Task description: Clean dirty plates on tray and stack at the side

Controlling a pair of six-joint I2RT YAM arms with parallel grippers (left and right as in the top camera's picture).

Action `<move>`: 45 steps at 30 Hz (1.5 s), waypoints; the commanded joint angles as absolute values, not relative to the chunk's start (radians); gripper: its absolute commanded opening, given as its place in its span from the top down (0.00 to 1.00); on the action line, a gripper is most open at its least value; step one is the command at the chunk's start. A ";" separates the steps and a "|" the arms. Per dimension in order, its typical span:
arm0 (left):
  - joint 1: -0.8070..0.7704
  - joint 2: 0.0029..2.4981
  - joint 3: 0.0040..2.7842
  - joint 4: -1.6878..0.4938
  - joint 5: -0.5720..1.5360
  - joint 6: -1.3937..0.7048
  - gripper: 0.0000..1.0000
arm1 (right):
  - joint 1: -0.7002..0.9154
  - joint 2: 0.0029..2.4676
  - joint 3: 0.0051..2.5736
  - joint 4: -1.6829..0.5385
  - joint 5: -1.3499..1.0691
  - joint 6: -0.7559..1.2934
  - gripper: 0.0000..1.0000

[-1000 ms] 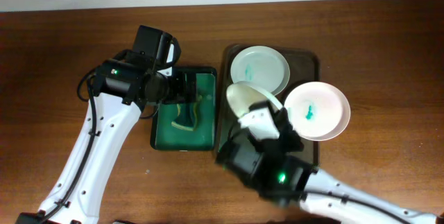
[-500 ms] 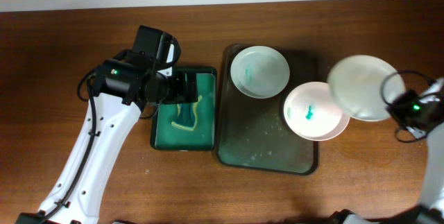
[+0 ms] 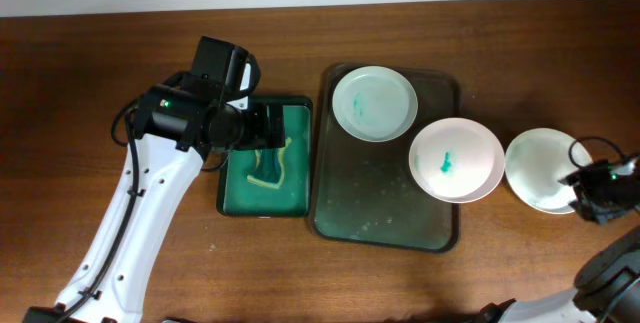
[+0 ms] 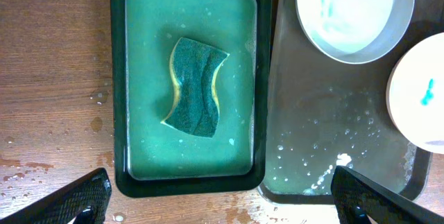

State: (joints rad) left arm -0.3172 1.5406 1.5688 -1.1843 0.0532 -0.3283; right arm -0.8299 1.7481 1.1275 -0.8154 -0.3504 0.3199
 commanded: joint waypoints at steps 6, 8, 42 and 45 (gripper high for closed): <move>-0.309 1.525 1.573 -1.183 0.057 -0.320 0.01 | -0.348 1.428 1.134 -0.841 -0.248 0.104 0.59; -0.309 1.525 1.573 -1.183 0.057 -0.320 0.01 | -0.238 1.462 1.133 -0.839 -0.045 0.105 0.57; -0.309 1.525 1.573 -1.161 0.057 -0.324 0.00 | 0.070 1.576 1.011 -0.803 -0.202 0.154 0.83; -0.311 1.538 1.555 -1.113 0.052 -0.321 0.00 | 0.072 1.496 1.118 -0.922 -0.270 0.104 0.78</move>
State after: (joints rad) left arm -0.3172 1.5406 1.5688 -1.1454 0.0528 -0.3283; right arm 0.0746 1.5864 1.0321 -0.8631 -0.1913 0.1616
